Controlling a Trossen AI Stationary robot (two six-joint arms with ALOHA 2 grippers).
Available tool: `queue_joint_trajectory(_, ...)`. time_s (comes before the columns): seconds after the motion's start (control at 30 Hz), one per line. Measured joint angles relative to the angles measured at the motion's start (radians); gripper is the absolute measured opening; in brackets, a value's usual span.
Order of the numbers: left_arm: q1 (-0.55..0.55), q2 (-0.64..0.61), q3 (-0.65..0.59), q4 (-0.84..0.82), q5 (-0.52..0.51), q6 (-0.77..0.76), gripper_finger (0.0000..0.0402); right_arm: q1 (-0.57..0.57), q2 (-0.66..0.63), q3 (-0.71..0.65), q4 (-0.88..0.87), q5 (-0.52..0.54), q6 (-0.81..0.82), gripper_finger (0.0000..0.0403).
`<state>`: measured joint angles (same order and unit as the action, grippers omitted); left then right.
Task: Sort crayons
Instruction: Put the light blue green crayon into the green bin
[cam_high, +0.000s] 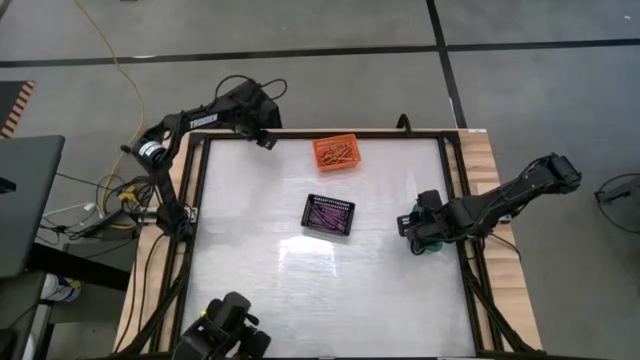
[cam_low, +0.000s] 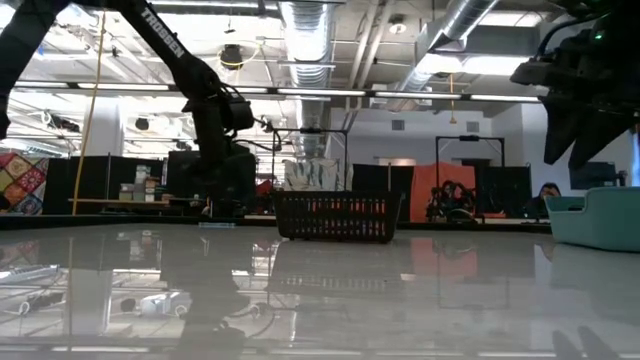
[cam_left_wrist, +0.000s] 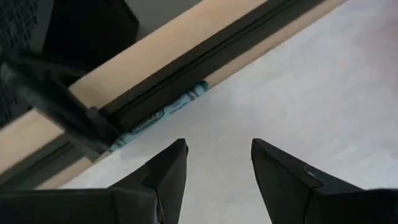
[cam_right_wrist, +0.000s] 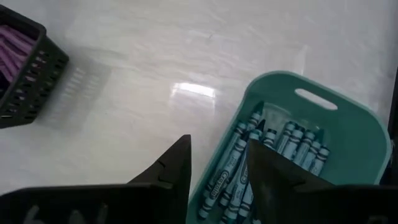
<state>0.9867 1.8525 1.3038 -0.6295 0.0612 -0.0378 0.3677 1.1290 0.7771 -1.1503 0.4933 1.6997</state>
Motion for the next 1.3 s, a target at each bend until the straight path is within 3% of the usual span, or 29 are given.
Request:
queue_joint_trajectory(0.23, 0.001, -0.001, 0.001, 0.04, -0.015, -0.116, 0.0169, 0.001, 0.0, 0.0, 0.002, 0.007, -0.013, 0.0145)
queue_joint_trajectory(0.37, -0.024, 0.0, 0.001, 0.069, -0.009, -0.017, 0.0169, -0.002, 0.0, 0.0, 0.0, 0.034, -0.047, 0.0145)
queue_joint_trajectory(0.53, -0.061, 0.049, 0.001, -0.011, -0.03, 0.266, 0.0169, -0.019, 0.0, 0.0, -0.008, 0.05, -0.061, 0.0145)
queue_joint_trajectory(0.67, -0.072, 0.08, 0.001, -0.089, -0.15, 0.414, 0.0169, -0.019, 0.0, 0.0, -0.002, 0.052, -0.061, 0.0145)
queue_joint_trajectory(0.73, -0.072, 0.081, 0.0, -0.095, -0.201, 0.447, 0.0169, -0.019, 0.0, 0.0, 0.01, 0.054, -0.061, 0.0145)
queue_joint_trajectory(0.87, -0.064, 0.081, 0.017, -0.089, -0.209, 0.509, 0.0169, -0.019, 0.0, 0.0, 0.022, 0.058, -0.061, 0.0145)
queue_joint_trajectory(1.07, -0.051, 0.081, 0.022, -0.054, -0.165, 0.619, 0.0169, -0.019, 0.0, 0.0, 0.026, 0.058, -0.061, 0.0145)
queue_joint_trajectory(1.3, -0.03, 0.136, 0.049, -0.087, -0.143, 0.635, 0.0169, -0.019, 0.0, 0.0, 0.038, 0.058, -0.061, 0.0145)
